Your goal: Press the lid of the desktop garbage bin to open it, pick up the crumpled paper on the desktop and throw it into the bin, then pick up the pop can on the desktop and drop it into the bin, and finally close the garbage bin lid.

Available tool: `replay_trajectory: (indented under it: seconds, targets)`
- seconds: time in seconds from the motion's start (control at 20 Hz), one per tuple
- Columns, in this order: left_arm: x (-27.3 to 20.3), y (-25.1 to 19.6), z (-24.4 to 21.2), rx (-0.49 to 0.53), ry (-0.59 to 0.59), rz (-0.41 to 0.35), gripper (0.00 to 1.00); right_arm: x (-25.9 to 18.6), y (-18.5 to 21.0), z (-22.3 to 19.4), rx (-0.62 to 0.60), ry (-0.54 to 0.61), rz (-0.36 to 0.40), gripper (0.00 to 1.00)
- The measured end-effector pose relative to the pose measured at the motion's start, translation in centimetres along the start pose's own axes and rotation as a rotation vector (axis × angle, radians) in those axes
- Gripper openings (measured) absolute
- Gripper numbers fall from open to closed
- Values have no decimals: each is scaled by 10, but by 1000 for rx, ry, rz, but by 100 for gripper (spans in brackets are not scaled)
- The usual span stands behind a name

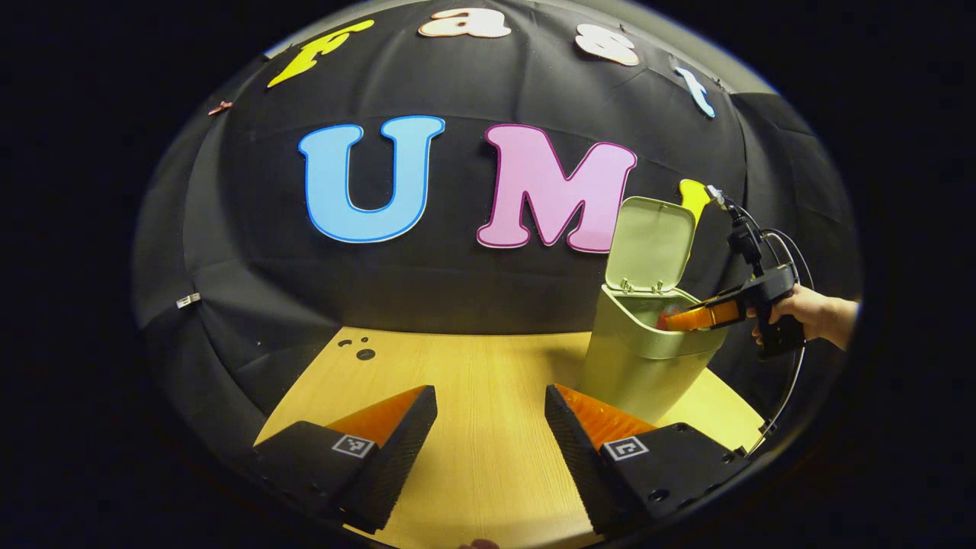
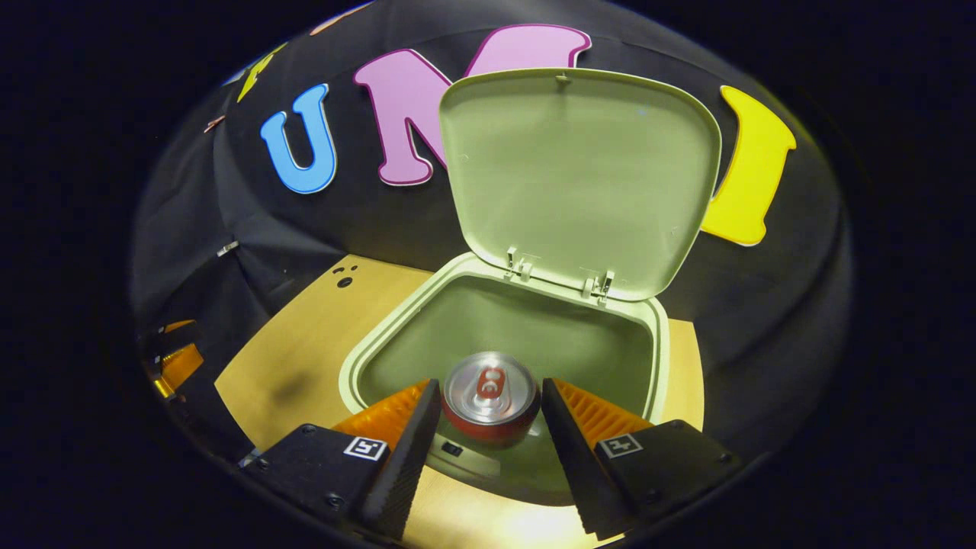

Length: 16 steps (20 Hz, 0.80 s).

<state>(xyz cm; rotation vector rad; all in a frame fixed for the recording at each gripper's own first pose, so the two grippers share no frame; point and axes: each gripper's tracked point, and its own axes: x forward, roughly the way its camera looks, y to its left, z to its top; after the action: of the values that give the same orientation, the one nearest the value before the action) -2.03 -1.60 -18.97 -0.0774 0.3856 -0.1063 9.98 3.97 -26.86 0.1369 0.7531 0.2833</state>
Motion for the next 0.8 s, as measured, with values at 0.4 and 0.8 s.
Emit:
replay_trajectory:
  seconds: [0.4, 0.8]
  targets:
    - [-2, 0, -1, -3, -2, 1, 93, -14, -2, 13, 9, -61, -10, 86]
    - [-9, -6, 2, 11, -14, -18, 93, -66, -3, 78, -23, -342, -58, 97]
